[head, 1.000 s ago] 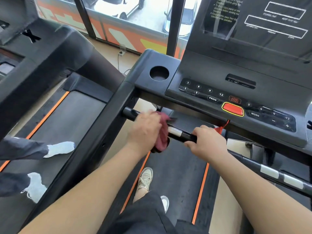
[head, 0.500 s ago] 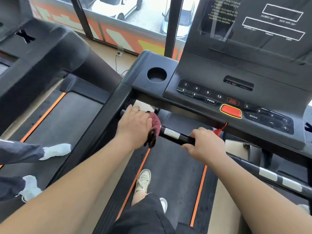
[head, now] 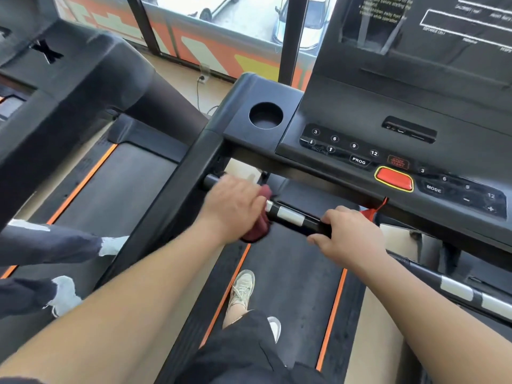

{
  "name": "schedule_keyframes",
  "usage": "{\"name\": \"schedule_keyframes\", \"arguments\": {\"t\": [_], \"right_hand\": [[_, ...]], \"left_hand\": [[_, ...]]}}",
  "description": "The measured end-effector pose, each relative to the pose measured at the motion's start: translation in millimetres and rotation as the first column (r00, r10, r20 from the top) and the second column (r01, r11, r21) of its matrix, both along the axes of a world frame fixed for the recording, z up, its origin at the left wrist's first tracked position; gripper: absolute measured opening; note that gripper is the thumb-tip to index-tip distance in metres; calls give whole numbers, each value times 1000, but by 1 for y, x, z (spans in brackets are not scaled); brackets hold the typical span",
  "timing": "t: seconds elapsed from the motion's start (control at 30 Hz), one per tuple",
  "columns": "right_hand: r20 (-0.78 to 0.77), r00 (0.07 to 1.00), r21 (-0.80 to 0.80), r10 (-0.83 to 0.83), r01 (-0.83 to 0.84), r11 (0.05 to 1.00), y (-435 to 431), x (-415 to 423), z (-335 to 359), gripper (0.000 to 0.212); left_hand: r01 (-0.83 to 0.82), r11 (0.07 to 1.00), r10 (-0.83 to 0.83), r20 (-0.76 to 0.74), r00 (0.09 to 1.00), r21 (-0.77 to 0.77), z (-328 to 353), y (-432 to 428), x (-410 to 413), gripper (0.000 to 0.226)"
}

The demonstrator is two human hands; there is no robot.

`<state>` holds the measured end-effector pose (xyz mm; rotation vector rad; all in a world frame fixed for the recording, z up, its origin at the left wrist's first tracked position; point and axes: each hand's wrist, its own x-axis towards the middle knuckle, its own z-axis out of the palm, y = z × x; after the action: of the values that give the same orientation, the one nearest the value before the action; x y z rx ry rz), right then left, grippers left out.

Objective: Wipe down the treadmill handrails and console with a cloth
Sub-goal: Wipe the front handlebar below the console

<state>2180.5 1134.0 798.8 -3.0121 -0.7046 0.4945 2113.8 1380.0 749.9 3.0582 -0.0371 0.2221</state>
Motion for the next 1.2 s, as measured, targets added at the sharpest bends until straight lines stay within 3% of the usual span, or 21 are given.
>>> {"name": "schedule_keyframes", "arguments": {"t": [0.13,0.2,0.27,0.3,0.33,0.43,0.47,0.53,0.6,0.67,0.73,0.8,0.87,1.0,1.13,1.2], "right_hand": [[-5,1000,8,-4,4,1000,0,0,1,42],[2,1000,13,-1,1,1000,-1,-1,0,43],[7,1000,26,-8,8,1000,-1,-1,-1,44],[4,1000,28,-13,13,1000,-1,-1,-1,45],[-4,1000,26,-18,19,999,-1,0,-1,45],[-22,1000,21,-22,23,1000,-1,-1,0,46],[-22,999,19,-26,27,999,-1,-1,0,46],[-16,999,12,-32,32,999,0,-2,0,45],[-13,999,6,-33,33,999,0,-2,0,42],[-7,999,26,-34,34,999,0,-4,0,35],[12,1000,35,-29,28,999,0,-5,0,25],[10,1000,28,-20,20,999,1,-5,1,27],[2,1000,12,-18,18,1000,1,-4,1,36],[-20,999,12,-38,39,999,-1,-3,1,43],[-7,999,23,-45,45,999,0,-4,1,43],[-15,998,25,-59,60,998,1,-5,2,39]], "left_hand": [[-110,990,114,-52,992,86,6,-5,7,20],[-139,988,145,-89,985,71,0,-18,6,26],[-43,998,47,-140,989,35,6,-7,9,32],[11,1000,-6,-246,969,21,13,2,16,35],[45,998,-28,-372,928,38,23,8,28,41],[-94,993,114,-683,722,67,39,17,72,56],[-119,991,122,-742,659,57,40,14,81,53],[-35,997,75,-775,627,68,39,0,88,43],[82,989,24,-675,738,125,32,-31,77,37],[104,994,-76,-429,900,41,25,-75,46,32],[106,990,-123,-203,971,-94,9,-102,12,28],[175,974,-184,-57,981,-143,-9,-88,-4,36],[190,979,-195,-61,979,-76,-14,-44,-5,43],[-30,999,35,-124,992,42,0,25,-2,42],[-239,960,262,-166,951,146,15,-24,21,43],[-160,982,178,-193,965,105,17,-69,22,26]]}}
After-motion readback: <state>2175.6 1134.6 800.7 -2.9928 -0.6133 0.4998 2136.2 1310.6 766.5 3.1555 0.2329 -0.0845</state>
